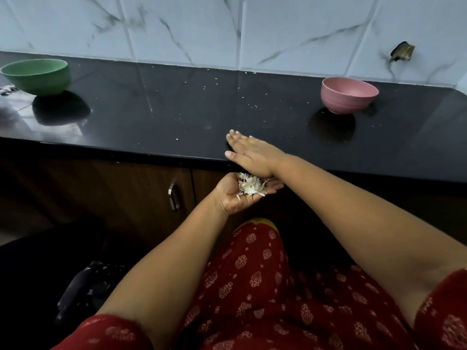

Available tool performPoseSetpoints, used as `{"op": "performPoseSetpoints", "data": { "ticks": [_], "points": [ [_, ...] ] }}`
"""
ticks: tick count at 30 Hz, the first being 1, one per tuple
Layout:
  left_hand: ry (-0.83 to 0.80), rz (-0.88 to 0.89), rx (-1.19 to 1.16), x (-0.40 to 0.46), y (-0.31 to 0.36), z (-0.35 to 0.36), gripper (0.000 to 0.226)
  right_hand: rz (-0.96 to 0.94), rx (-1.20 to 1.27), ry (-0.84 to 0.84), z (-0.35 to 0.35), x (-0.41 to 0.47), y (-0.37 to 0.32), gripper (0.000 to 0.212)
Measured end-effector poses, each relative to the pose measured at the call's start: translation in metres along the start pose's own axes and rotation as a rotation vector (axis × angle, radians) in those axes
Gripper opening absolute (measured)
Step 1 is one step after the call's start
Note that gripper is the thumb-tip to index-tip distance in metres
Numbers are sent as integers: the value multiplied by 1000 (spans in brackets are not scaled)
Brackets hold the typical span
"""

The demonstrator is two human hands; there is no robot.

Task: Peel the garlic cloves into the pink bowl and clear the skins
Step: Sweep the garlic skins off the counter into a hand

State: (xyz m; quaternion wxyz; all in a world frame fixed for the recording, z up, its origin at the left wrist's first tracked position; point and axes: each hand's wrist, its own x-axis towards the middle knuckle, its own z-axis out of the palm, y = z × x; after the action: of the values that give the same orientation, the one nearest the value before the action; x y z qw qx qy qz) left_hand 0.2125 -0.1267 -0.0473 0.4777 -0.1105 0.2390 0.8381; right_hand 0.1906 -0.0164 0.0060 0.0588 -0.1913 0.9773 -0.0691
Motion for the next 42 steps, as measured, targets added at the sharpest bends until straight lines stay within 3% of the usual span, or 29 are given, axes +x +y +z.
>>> {"op": "performPoseSetpoints", "data": {
  "ticks": [4, 7, 10, 15, 18, 20, 22, 27, 29, 32, 35, 39, 42],
  "points": [
    [85, 195, 120, -10, -10, 8, 37, -66, -23, 127, 16, -29, -18, 56],
    [131, 321, 8, -10, -18, 10, 51, -113, 147, 215, 22, -46, -25, 47],
    [109, 251, 50, -4, -16, 3, 39, -149, 251, 331, 14, -54, -22, 27],
    [91, 154, 100, -4, -8, 2, 46, -66, 219, 574, -5, -52, -22, 10],
    [32, 121, 70, -4, -11, -4, 53, 80, -30, 575, -4, -48, -22, 46],
    [-8, 116, 89, -2, -11, -7, 50, 63, -72, 505, 3, -45, -18, 46],
    [-29, 99, 79, -4, -12, -4, 52, -17, 126, 439, 8, -42, -13, 28],
    [28, -10, 13, -4, -9, 0, 59, 0, 560, 598, -1, -45, -3, 11],
    [35, -8, -28, -6, -9, 2, 63, 24, 490, 621, -8, -47, 0, 27],
    [49, -18, -25, -10, -13, 9, 60, 105, 255, 499, -14, -49, 12, 53],
    [88, -25, 66, -8, -12, 10, 55, 351, 229, 334, -23, -48, 46, 77],
    [102, -61, 74, -10, -6, 0, 52, 772, 103, 280, -26, -57, 111, 79],
    [94, -69, 40, -9, -3, -4, 52, 825, 59, 116, -18, -53, 117, 86]
  ]
}}
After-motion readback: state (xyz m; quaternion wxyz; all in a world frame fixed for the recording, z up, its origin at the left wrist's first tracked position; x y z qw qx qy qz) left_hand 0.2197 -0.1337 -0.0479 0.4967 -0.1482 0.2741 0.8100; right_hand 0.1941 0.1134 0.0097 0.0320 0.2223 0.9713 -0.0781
